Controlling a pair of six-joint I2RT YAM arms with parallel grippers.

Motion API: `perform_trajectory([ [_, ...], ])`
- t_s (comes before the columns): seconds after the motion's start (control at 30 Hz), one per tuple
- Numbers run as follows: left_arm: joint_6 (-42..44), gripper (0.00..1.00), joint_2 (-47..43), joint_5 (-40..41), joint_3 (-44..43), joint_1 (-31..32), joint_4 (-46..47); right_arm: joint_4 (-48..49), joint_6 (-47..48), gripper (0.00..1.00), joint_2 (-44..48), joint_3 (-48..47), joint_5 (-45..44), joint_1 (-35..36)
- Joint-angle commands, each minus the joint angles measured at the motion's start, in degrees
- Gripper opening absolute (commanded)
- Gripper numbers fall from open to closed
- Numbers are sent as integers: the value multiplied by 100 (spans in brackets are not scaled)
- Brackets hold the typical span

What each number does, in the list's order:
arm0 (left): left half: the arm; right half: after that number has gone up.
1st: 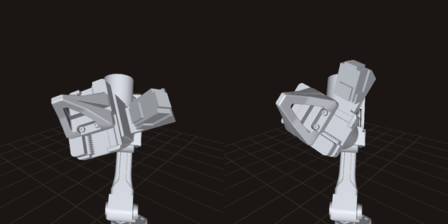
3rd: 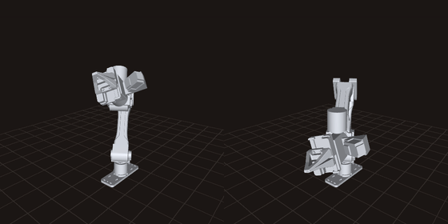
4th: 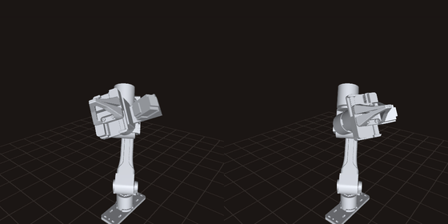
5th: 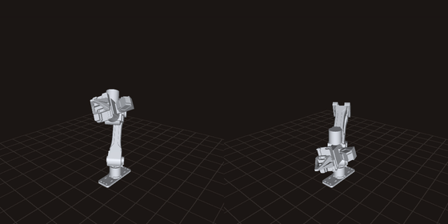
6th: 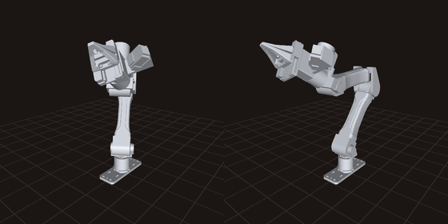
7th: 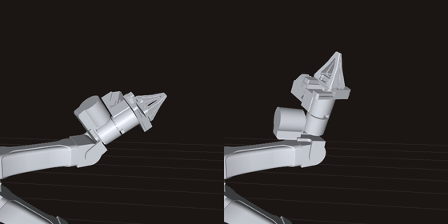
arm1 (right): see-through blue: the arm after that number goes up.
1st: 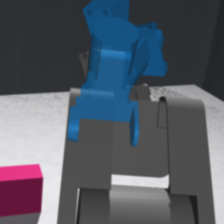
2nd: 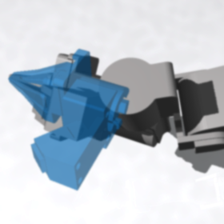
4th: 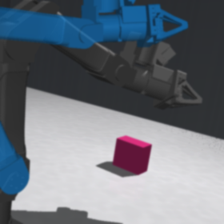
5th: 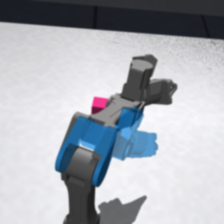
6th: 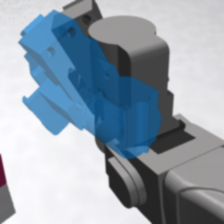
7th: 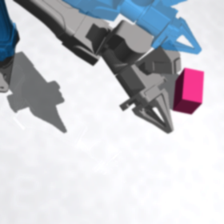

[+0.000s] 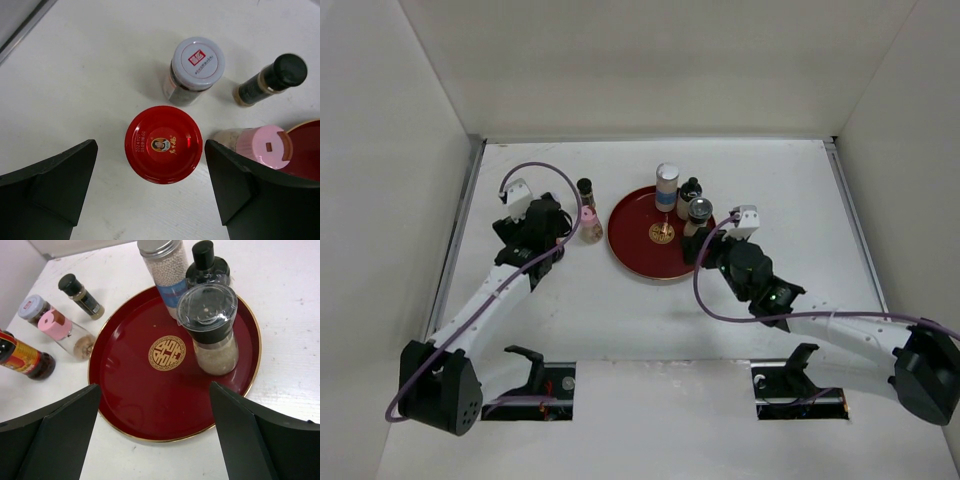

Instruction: Organize the condiment bottles

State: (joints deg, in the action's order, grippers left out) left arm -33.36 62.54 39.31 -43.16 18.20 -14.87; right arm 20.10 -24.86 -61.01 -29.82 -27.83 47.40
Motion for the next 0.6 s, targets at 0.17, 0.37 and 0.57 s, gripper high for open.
perform_trajectory([
  [0.17, -47, 90, 548, -591, -53, -128, 212, 416, 69, 97, -113, -50, 147, 116],
  [0.37, -56, 84, 776, -697, 79, -330, 599, 416, 69, 98, -192, -76, 147, 125],
  [0.57, -47, 67, 961, -653, 176, -357, 933, 416, 78, 98, -122, -50, 147, 134],
])
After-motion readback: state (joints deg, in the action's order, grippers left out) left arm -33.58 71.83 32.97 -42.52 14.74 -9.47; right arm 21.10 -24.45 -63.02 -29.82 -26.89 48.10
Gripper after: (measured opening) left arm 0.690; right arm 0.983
